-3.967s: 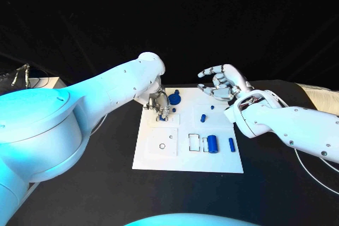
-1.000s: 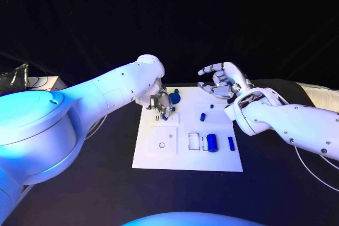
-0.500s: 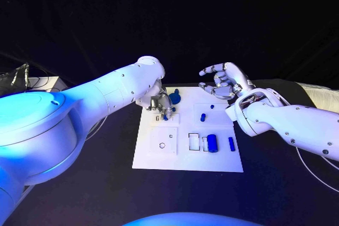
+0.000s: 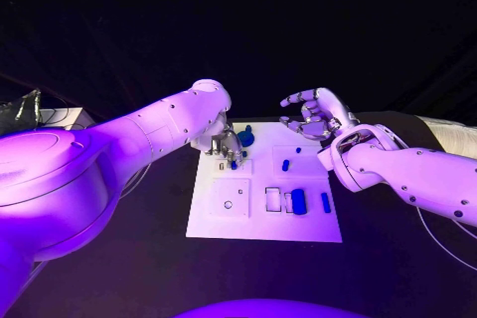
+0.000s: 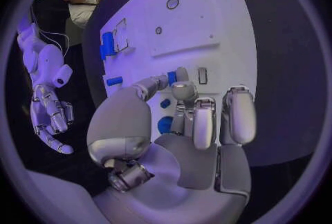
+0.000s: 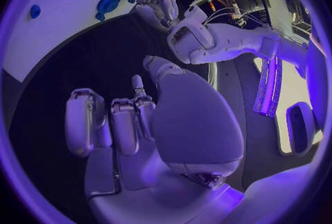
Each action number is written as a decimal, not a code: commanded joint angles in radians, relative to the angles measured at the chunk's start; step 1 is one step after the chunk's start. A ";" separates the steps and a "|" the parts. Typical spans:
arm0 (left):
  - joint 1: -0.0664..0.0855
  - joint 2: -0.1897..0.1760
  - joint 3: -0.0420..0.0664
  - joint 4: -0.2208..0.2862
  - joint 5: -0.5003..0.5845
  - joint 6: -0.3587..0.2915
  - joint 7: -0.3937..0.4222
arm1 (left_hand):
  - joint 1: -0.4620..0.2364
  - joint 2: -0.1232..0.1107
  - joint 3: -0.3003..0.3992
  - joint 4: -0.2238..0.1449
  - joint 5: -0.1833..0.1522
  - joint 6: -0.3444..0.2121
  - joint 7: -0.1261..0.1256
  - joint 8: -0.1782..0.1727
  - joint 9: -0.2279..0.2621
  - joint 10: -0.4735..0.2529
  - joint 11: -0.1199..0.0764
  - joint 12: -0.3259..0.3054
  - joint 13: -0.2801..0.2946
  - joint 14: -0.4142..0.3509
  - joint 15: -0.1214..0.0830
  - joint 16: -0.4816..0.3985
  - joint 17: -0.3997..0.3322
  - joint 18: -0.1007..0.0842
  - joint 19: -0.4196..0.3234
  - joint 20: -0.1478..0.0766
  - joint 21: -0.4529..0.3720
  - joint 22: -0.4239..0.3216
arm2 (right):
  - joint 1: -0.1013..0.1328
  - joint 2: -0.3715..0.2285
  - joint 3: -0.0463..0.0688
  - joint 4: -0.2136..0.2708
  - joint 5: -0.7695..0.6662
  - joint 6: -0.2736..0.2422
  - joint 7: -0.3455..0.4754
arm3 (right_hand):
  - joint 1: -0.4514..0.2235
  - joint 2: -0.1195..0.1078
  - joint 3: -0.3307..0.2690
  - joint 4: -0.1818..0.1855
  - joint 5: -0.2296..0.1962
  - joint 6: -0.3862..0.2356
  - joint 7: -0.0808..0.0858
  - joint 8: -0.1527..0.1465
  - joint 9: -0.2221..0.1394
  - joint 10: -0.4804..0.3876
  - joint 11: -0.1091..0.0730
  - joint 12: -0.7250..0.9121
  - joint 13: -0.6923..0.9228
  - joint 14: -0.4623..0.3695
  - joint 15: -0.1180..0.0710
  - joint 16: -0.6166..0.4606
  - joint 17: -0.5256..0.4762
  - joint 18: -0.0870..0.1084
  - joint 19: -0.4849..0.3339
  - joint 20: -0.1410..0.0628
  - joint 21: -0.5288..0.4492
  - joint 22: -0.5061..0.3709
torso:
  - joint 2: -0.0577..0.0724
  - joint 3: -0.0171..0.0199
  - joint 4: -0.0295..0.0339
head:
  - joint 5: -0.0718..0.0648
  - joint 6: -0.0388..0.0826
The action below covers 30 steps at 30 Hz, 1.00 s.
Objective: Assemble the parts on the task board
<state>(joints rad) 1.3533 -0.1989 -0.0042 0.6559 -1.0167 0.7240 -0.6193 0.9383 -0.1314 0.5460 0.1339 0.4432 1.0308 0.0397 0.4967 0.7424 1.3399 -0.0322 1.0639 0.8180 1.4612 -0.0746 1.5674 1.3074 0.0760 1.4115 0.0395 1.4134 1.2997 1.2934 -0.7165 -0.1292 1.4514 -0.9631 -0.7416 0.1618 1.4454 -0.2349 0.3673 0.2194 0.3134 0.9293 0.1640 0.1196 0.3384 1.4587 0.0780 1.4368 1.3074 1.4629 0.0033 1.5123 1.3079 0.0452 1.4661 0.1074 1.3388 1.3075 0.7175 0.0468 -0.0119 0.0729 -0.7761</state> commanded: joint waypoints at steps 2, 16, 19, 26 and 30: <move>-0.006 -0.002 -0.002 0.001 -0.018 -0.006 -0.009 | 0.012 -0.012 -0.024 0.026 -0.071 -0.002 0.001 -0.008 -0.008 -0.002 0.004 0.003 -0.002 0.110 -0.002 0.003 0.263 -0.012 0.003 -0.004 -0.006 0.001 | 0.000 -0.001 0.001 0.001 -0.006 0.010 0.010 | -0.001 -0.007 0.004 0.000 0.006 -0.002 0.003 -0.006 -0.001 -0.009 0.001 -0.005 0.134 0.072 -0.003 -0.006 0.125 0.009 0.006 -0.006 -0.003 0.107 | -0.001 0.0000 -0.0005 | 0.001 -0.001; -0.005 -0.043 0.002 0.064 -0.025 -0.012 -0.011 | 0.025 -0.046 -0.114 0.112 -0.212 0.005 0.003 -0.008 -0.023 -0.005 0.006 0.002 -0.008 0.110 0.001 0.003 0.263 -0.012 0.002 -0.002 -0.010 -0.001 | 0.000 -0.010 0.001 -0.001 -0.006 0.011 0.009 | -0.004 -0.010 0.005 0.000 0.009 -0.002 0.003 -0.007 -0.001 -0.009 0.001 -0.005 0.134 0.072 -0.003 -0.006 0.125 0.009 0.006 -0.006 -0.004 0.107 | -0.002 -0.0011 0.0014 | -0.001 0.000; -0.005 -0.057 0.010 0.083 -0.026 -0.021 -0.011 | 0.040 -0.046 -0.145 0.140 -0.283 -0.001 0.005 -0.008 -0.025 -0.012 0.008 -0.006 -0.020 0.110 0.001 0.003 0.263 -0.009 -0.004 -0.001 -0.018 -0.012 | 0.000 -0.012 0.000 -0.003 -0.006 0.011 0.009 | -0.005 -0.010 0.005 0.000 0.010 -0.003 0.003 -0.008 -0.001 -0.010 0.001 -0.006 0.133 0.072 -0.003 -0.006 0.125 0.009 0.006 -0.006 -0.005 0.107 | -0.002 -0.0011 0.0022 | -0.002 0.001; -0.004 -0.095 0.050 0.146 -0.015 -0.044 -0.010 | 0.055 -0.041 -0.183 0.156 -0.342 -0.017 0.010 -0.004 -0.027 -0.031 0.012 -0.022 -0.047 0.110 0.003 0.003 0.263 -0.007 -0.009 0.000 -0.026 -0.022 | -0.001 -0.017 0.000 -0.011 -0.005 0.011 0.009 | -0.005 -0.010 0.005 0.000 0.010 -0.003 0.003 -0.008 -0.001 -0.010 0.001 -0.006 0.133 0.072 -0.003 -0.006 0.125 0.009 0.006 -0.006 -0.005 0.107 | -0.004 -0.0031 0.0050 | -0.001 0.005; -0.004 -0.125 0.079 0.189 -0.002 -0.062 -0.010 | 0.075 -0.032 -0.201 0.154 -0.348 -0.046 0.019 -0.009 -0.031 -0.067 0.019 -0.058 -0.103 0.110 0.007 0.003 0.263 -0.002 -0.023 0.003 -0.042 -0.044 | -0.002 -0.019 0.000 -0.014 -0.004 0.011 0.009 | -0.005 -0.010 0.005 0.000 0.010 -0.003 0.003 -0.008 -0.001 -0.010 0.001 -0.006 0.133 0.072 -0.003 -0.006 0.125 0.009 0.006 -0.006 -0.005 0.107 | -0.003 -0.0031 0.0017 | 0.006 0.012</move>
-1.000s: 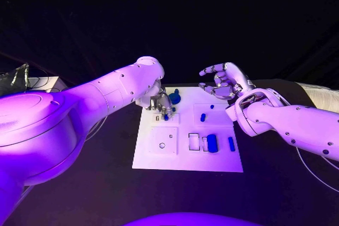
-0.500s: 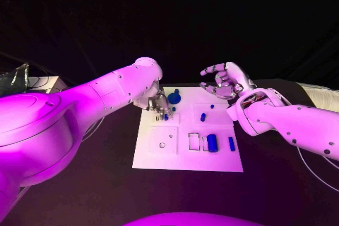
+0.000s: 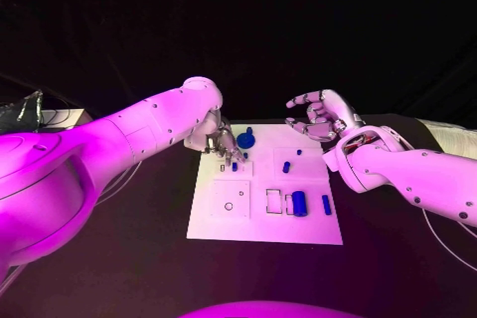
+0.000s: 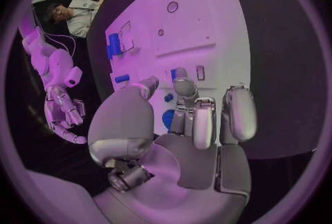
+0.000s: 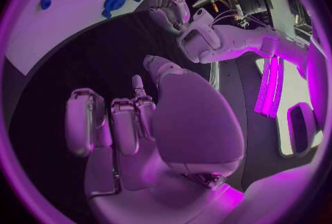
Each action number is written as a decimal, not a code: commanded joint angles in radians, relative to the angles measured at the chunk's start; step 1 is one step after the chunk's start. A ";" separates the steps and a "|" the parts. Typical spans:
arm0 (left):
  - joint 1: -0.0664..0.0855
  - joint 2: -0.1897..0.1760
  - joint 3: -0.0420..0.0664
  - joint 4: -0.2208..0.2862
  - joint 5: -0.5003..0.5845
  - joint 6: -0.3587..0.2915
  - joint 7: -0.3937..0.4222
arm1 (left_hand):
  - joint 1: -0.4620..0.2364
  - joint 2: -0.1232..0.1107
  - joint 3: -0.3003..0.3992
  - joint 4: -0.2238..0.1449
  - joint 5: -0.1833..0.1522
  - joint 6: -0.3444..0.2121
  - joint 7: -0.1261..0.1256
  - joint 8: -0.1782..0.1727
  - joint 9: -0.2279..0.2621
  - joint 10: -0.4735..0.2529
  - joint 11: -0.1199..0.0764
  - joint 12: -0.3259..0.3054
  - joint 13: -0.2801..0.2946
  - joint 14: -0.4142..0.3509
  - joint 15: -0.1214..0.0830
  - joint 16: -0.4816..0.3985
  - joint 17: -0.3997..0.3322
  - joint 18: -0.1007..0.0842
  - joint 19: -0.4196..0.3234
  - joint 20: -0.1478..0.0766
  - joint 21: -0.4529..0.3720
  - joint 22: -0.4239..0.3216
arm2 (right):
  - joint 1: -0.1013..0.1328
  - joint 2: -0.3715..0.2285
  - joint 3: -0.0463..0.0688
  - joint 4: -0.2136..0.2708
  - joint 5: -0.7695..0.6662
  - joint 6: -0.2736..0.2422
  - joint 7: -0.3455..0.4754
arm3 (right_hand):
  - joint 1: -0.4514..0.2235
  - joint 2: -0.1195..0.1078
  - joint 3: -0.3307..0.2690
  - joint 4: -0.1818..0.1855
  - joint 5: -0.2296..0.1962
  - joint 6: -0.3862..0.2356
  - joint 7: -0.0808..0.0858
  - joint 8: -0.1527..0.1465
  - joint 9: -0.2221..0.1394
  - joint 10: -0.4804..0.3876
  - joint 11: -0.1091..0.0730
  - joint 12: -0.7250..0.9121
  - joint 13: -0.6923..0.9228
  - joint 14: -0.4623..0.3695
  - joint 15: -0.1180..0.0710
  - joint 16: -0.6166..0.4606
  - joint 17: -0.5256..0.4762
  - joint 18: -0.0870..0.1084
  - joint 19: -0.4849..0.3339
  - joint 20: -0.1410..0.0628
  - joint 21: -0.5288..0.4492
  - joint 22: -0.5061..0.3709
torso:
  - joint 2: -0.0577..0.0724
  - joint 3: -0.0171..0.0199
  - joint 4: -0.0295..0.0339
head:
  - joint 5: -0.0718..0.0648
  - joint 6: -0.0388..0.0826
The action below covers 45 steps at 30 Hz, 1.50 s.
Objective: Assemble the parts on the task board
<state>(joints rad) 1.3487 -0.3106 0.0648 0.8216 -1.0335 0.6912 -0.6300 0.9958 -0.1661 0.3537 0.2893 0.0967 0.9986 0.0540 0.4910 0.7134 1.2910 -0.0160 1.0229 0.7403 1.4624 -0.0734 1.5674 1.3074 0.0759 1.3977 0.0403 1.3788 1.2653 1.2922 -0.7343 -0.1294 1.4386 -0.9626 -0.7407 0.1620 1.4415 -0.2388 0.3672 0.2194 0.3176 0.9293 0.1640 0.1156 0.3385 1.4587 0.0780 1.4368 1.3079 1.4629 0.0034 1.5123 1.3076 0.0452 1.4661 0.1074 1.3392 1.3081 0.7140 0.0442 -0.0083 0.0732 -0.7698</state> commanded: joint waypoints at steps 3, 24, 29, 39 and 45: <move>0.000 -0.043 0.039 0.057 0.037 -0.034 0.001 | 0.068 0.026 0.005 -0.007 0.009 -0.043 0.015 -0.009 -0.007 -0.051 0.012 -0.033 -0.057 0.107 0.014 0.001 0.260 0.003 -0.025 0.009 -0.024 -0.032 | -0.002 -0.005 0.001 -0.001 -0.004 0.010 0.009 | -0.001 -0.006 0.005 0.000 0.006 -0.003 0.003 -0.004 -0.001 -0.010 0.001 -0.006 0.132 0.072 -0.003 -0.006 0.125 0.009 0.006 -0.006 -0.005 0.106 | 0.001 -0.0008 -0.0020 | 0.004 0.010; 0.003 -0.194 0.138 0.105 0.013 -0.366 0.108 | 0.143 -0.028 0.198 -0.006 0.009 -0.213 0.090 -0.033 -0.052 -0.272 0.081 -0.103 -0.175 0.030 0.072 -0.103 0.103 0.045 -0.149 0.064 -0.177 -0.222 | -0.003 -0.031 0.001 -0.013 0.009 0.015 0.005 | -0.004 -0.007 0.007 -0.001 0.009 -0.005 0.003 -0.006 -0.002 -0.008 0.001 -0.004 0.133 0.073 -0.003 -0.005 0.127 0.009 0.007 -0.006 -0.003 0.107 | 0.003 -0.0032 0.0043 | -0.005 0.028; 0.003 -0.161 0.133 0.056 -0.027 -0.393 0.123 | 0.134 -0.034 0.196 -0.003 0.007 -0.215 0.089 -0.019 -0.051 -0.271 0.080 -0.089 -0.171 0.045 0.072 -0.083 0.128 0.038 -0.121 0.063 -0.149 -0.186 | -0.003 -0.027 0.001 -0.015 0.010 0.016 0.006 | -0.004 -0.006 0.007 -0.001 0.010 -0.005 0.003 -0.006 -0.002 -0.007 0.001 -0.004 0.134 0.073 -0.003 -0.006 0.126 0.009 0.008 -0.006 -0.003 0.108 | 0.005 -0.0040 0.0022 | -0.002 0.028; 0.002 -0.075 0.093 -0.058 -0.059 -0.364 0.114 | 0.100 -0.036 0.174 0.001 0.005 -0.217 0.086 0.005 -0.054 -0.269 0.079 -0.064 -0.164 0.059 0.071 -0.064 0.151 0.030 -0.095 0.061 -0.117 -0.148 | -0.003 -0.021 0.001 -0.016 0.021 0.007 0.015 | -0.006 -0.006 0.009 -0.002 0.014 -0.006 0.003 -0.007 -0.002 -0.008 0.001 -0.005 0.133 0.073 -0.003 -0.006 0.126 0.009 0.007 -0.006 -0.006 0.106 | 0.017 -0.0104 -0.0069 | 0.004 0.038; 0.000 -0.041 0.080 -0.108 -0.070 -0.341 0.107 | 0.093 -0.034 0.162 -0.001 0.007 -0.206 0.081 0.030 -0.049 -0.272 0.075 -0.055 -0.162 0.061 0.068 -0.060 0.154 0.029 -0.090 0.059 -0.109 -0.139 | -0.002 -0.019 0.003 -0.015 0.060 -0.013 0.038 | -0.023 -0.020 0.042 -0.013 0.020 -0.020 0.000 -0.022 0.004 -0.218 -0.005 -0.304 -0.139 -0.008 -0.010 -0.171 -0.118 0.074 -0.129 -0.011 -0.348 -0.115 | 0.027 -0.0128 -0.0121 | 0.006 0.042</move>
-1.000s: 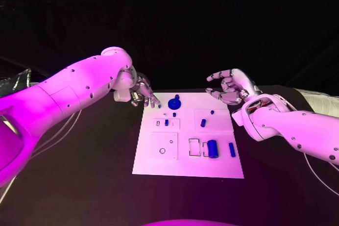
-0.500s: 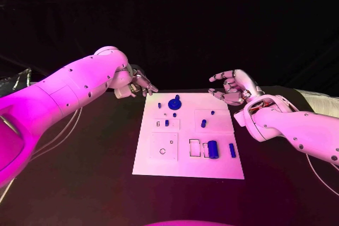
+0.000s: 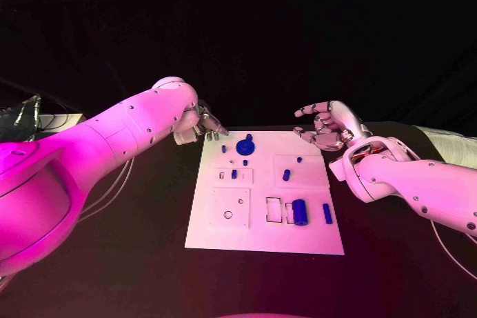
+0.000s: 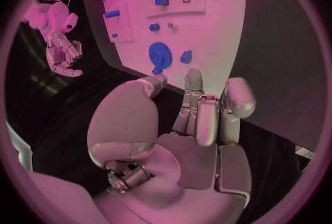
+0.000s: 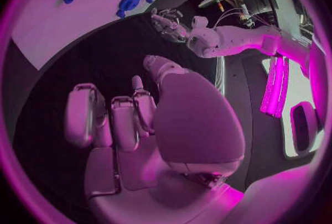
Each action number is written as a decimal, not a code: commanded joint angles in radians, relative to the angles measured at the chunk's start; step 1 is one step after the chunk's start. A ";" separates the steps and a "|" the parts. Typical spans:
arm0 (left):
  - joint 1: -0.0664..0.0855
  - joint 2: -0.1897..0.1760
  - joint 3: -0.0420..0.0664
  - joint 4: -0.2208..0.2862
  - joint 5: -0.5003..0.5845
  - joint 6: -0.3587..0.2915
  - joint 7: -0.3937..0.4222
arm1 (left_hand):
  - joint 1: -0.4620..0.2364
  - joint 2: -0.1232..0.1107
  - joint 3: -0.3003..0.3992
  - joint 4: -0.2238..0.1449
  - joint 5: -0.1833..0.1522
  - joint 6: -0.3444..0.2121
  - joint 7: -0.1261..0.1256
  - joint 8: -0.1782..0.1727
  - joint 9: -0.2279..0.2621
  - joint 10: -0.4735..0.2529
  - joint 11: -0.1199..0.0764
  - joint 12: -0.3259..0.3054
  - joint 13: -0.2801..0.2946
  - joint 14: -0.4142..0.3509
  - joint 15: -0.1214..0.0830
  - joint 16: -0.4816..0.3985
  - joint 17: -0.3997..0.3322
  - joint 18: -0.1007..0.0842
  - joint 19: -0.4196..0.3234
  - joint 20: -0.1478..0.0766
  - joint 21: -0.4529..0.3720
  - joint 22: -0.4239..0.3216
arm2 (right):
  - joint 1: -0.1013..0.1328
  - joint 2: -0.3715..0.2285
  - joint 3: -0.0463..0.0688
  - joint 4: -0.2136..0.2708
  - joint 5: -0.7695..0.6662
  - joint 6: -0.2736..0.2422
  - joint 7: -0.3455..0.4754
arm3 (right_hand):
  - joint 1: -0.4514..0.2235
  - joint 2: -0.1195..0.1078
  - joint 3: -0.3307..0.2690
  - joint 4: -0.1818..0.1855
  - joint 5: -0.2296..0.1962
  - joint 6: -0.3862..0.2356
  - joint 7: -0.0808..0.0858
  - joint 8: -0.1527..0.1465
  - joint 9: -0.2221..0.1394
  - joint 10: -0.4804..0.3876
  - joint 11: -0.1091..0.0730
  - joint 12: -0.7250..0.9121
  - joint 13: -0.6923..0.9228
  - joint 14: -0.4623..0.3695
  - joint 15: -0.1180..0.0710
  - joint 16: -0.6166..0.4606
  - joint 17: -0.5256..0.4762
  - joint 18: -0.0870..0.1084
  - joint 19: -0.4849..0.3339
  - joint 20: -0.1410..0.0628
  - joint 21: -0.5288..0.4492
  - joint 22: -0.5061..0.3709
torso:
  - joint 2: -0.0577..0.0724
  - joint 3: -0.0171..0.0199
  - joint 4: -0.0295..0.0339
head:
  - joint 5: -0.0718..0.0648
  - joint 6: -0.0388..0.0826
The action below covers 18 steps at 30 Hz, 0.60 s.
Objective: Assemble the parts on the task board
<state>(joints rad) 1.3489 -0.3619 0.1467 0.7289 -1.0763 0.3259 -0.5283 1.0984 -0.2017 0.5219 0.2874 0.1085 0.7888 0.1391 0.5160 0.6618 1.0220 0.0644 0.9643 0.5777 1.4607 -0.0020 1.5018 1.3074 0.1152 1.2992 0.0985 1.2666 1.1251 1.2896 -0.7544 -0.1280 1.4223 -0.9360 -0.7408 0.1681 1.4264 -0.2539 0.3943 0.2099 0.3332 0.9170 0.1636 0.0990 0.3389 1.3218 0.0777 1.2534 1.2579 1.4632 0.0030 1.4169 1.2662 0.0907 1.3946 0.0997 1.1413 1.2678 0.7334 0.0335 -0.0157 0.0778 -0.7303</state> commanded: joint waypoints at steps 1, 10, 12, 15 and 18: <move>0.000 0.014 -0.004 -0.022 -0.028 0.028 0.004 | -0.010 0.002 -0.009 0.002 -0.005 0.004 -0.005 0.009 0.004 -0.003 -0.006 0.005 0.001 0.062 -0.004 0.006 0.155 -0.011 0.009 0.001 0.004 0.002 | 0.001 0.001 0.002 0.002 0.041 -0.016 0.036 | -0.010 -0.007 0.022 -0.006 0.004 -0.009 0.000 -0.007 0.007 -0.100 -0.007 -0.165 -0.135 -0.015 -0.011 -0.107 -0.109 0.036 -0.070 -0.005 -0.206 -0.113 | 0.009 -0.0024 -0.0051 | 0.002 0.003; 0.000 0.027 -0.012 -0.034 -0.030 0.051 -0.007 | -0.052 0.008 -0.065 0.004 -0.005 0.013 -0.021 0.100 0.053 -0.006 -0.019 0.025 0.005 0.062 -0.015 0.008 0.153 -0.013 0.011 -0.008 0.015 0.015 | 0.004 -0.002 0.004 0.004 0.089 -0.033 0.058 | -0.023 -0.015 0.043 -0.019 0.004 -0.025 0.000 -0.008 0.024 -0.253 -0.006 -0.458 -0.441 -0.087 -0.012 -0.362 -0.347 0.092 -0.173 -0.007 -0.625 -0.404 | 0.017 -0.0026 -0.0069 | -0.001 0.001; 0.000 0.028 -0.013 -0.033 -0.030 0.053 -0.010 | -0.059 0.014 -0.083 0.004 -0.005 0.007 -0.025 0.124 0.071 -0.005 -0.022 0.032 0.007 0.063 -0.017 0.010 0.156 -0.014 0.013 -0.011 0.019 0.020 | 0.005 -0.003 0.004 0.004 0.093 -0.034 0.059 | -0.024 -0.015 0.043 -0.019 0.005 -0.025 0.000 -0.008 0.025 -0.253 -0.006 -0.459 -0.444 -0.088 -0.012 -0.368 -0.352 0.092 -0.173 -0.007 -0.630 -0.408 | 0.017 -0.0026 -0.0069 | 0.000 0.000; 0.000 0.028 -0.014 -0.033 -0.035 0.063 -0.014 | -0.064 0.021 -0.102 0.004 -0.005 0.001 -0.030 0.151 0.089 -0.003 -0.026 0.043 0.010 0.065 -0.021 0.013 0.158 -0.015 0.017 -0.014 0.024 0.027 | 0.005 -0.004 0.005 0.005 0.097 -0.035 0.060 | -0.026 -0.016 0.042 -0.020 0.005 -0.027 0.000 -0.008 0.026 -0.253 -0.006 -0.461 -0.449 -0.089 -0.012 -0.380 -0.359 0.092 -0.170 -0.008 -0.637 -0.414 | 0.016 -0.0019 -0.0082 | 0.003 -0.001; 0.000 0.030 -0.018 -0.033 -0.036 0.074 -0.013 | -0.067 0.023 -0.108 0.005 -0.005 -0.001 -0.031 0.158 0.095 -0.003 -0.027 0.046 0.011 0.064 -0.022 0.012 0.157 -0.015 0.017 -0.015 0.025 0.028 | 0.006 -0.004 0.005 0.005 0.099 -0.036 0.060 | -0.026 -0.015 0.042 -0.020 0.005 -0.027 0.000 -0.008 0.027 -0.253 -0.006 -0.461 -0.451 -0.088 -0.012 -0.379 -0.357 0.092 -0.170 -0.008 -0.638 -0.415 | 0.016 -0.0025 -0.0080 | 0.002 0.000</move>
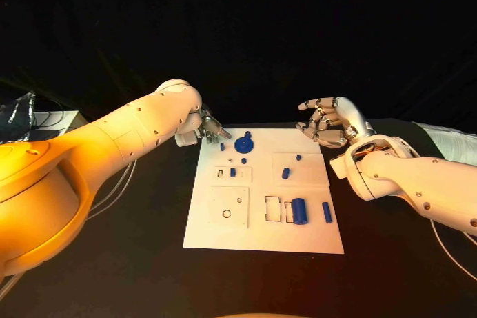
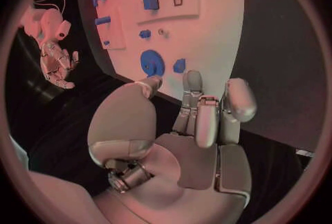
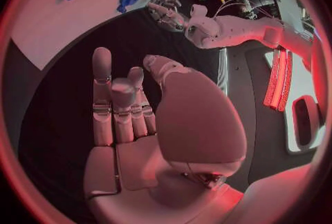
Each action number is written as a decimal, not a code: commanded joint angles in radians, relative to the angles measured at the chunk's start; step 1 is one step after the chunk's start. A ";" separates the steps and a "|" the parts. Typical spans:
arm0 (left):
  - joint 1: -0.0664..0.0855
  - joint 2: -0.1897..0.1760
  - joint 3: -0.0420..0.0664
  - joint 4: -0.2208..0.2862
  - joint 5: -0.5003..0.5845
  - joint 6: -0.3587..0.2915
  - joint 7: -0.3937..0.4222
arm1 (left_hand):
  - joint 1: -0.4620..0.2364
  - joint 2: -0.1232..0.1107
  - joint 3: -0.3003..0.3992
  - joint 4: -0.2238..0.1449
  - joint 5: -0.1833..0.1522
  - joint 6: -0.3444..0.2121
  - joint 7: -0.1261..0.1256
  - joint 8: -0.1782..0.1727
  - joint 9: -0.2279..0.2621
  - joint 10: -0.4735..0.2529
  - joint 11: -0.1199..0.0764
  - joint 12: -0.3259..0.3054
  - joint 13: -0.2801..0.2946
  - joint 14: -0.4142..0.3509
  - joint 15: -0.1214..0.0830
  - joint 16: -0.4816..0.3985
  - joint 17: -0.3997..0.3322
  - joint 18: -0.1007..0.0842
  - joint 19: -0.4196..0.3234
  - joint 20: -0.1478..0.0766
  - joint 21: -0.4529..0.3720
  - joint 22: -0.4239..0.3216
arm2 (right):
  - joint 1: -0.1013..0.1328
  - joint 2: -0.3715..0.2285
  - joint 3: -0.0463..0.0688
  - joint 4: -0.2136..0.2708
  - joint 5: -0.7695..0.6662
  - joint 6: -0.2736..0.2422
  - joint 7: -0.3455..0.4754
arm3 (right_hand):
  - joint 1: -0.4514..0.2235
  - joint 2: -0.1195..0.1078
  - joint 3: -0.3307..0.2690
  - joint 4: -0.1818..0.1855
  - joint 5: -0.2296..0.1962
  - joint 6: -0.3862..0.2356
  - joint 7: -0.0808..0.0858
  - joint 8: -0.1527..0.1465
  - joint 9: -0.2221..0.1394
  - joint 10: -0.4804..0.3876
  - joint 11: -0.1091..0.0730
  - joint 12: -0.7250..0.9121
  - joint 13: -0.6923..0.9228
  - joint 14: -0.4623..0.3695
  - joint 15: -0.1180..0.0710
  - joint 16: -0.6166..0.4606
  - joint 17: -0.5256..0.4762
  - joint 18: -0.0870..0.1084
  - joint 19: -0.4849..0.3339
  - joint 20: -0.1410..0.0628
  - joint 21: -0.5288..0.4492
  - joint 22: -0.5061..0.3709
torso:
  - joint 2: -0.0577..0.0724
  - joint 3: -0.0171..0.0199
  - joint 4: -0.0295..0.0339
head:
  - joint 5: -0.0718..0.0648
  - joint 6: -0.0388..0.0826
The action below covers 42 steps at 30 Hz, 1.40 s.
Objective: Assemble the parts on the task board
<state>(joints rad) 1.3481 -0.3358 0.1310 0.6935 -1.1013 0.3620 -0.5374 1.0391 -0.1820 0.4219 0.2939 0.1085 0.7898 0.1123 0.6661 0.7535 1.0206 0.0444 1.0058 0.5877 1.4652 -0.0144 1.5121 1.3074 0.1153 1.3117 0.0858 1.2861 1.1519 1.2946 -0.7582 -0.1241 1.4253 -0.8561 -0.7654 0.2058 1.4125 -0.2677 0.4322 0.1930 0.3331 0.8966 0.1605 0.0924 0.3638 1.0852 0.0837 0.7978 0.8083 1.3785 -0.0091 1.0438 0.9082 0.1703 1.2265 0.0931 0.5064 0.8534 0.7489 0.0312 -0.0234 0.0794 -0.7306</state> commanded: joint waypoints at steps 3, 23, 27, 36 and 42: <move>0.000 0.006 -0.011 0.003 -0.009 0.045 -0.003 | -0.013 0.007 -0.024 -0.002 -0.004 -0.004 -0.008 0.027 0.018 0.012 -0.010 0.027 0.027 0.061 -0.012 0.003 0.159 -0.016 0.005 -0.004 0.007 0.004 | 0.001 0.001 0.001 0.002 0.020 -0.012 0.023 | -0.012 -0.002 0.004 -0.004 0.005 -0.007 0.003 -0.001 0.002 -0.016 -0.013 -0.006 -0.003 -0.003 0.000 -0.010 -0.001 0.013 -0.001 -0.001 -0.005 -0.003 | 0.000 -0.0010 -0.0004 | 0.002 -0.001; -0.007 0.014 -0.034 -0.006 -0.005 0.046 0.005 | 0.002 0.024 -0.035 -0.003 0.003 -0.014 -0.014 0.061 0.049 0.022 -0.015 0.058 0.061 0.061 -0.016 0.005 0.159 -0.017 0.007 -0.008 0.012 0.011 | 0.001 0.002 0.001 0.004 0.020 -0.013 0.022 | -0.010 -0.002 0.004 -0.008 0.014 -0.011 0.003 -0.002 0.005 -0.018 -0.012 -0.011 -0.016 -0.006 0.000 -0.039 -0.019 0.012 0.005 -0.001 -0.020 -0.015 | 0.001 -0.0017 0.0003 | -0.001 -0.006; -0.007 0.015 -0.034 -0.006 -0.003 0.036 0.010 | 0.018 0.035 -0.024 -0.004 0.004 -0.021 -0.014 0.068 0.057 0.018 -0.016 0.060 0.062 0.061 -0.017 0.005 0.159 -0.017 0.007 -0.009 0.012 0.012 | 0.001 0.003 0.001 0.003 0.020 -0.012 0.021 | -0.010 -0.002 0.004 -0.008 0.014 -0.011 0.003 -0.002 0.005 -0.018 -0.012 -0.011 -0.016 -0.006 0.000 -0.039 -0.019 0.012 0.005 -0.001 -0.020 -0.015 | 0.001 -0.0017 -0.0013 | -0.001 -0.007; -0.007 0.016 -0.034 -0.004 0.019 0.024 0.032 | 0.090 0.051 0.099 -0.008 0.004 -0.039 -0.018 0.083 0.076 0.006 -0.021 0.063 0.060 0.059 -0.020 0.005 0.155 -0.017 0.005 -0.012 0.013 0.013 | 0.001 0.004 0.001 0.002 0.019 -0.011 0.020 | -0.010 -0.002 0.005 -0.009 0.015 -0.011 0.003 -0.002 0.005 -0.019 -0.012 -0.011 -0.018 -0.006 0.000 -0.041 -0.019 0.012 0.006 -0.002 -0.022 -0.017 | 0.000 -0.0016 0.0008 | -0.002 -0.011; -0.007 0.016 -0.034 -0.006 0.023 0.027 0.046 | 0.134 0.038 0.260 -0.037 0.004 -0.051 -0.021 0.096 0.090 -0.008 -0.023 0.052 0.042 0.055 -0.023 0.002 0.147 -0.016 -0.002 -0.014 0.008 0.008 | 0.001 0.006 0.001 0.001 0.019 -0.014 0.022 | -0.008 -0.001 0.007 -0.011 0.023 -0.011 0.003 0.000 0.007 -0.017 -0.013 -0.011 -0.023 -0.002 -0.001 -0.045 -0.017 0.012 0.010 -0.002 -0.027 -0.021 | 0.000 -0.0013 -0.0004 | -0.002 -0.015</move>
<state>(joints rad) 1.3405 -0.3223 0.0969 0.6870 -1.0918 0.3892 -0.5185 1.1650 -0.1422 0.6650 0.2638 0.1083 0.7466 0.0913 0.7592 0.8391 1.0200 0.0233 1.0629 0.6317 1.4650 -0.0286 1.5121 1.3074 0.1155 1.3149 0.0748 1.2945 1.1605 1.2955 -0.7536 -0.1236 1.4256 -0.8346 -0.7745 0.2146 1.4126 -0.2677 0.4376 0.1876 0.3507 0.8882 0.1584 0.0924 0.3694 1.0728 0.0710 0.7902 0.7865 1.3786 -0.0092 1.0050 0.8903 0.1702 1.2305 0.0893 0.4841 0.8328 0.7491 0.0292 -0.0231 0.0770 -0.7445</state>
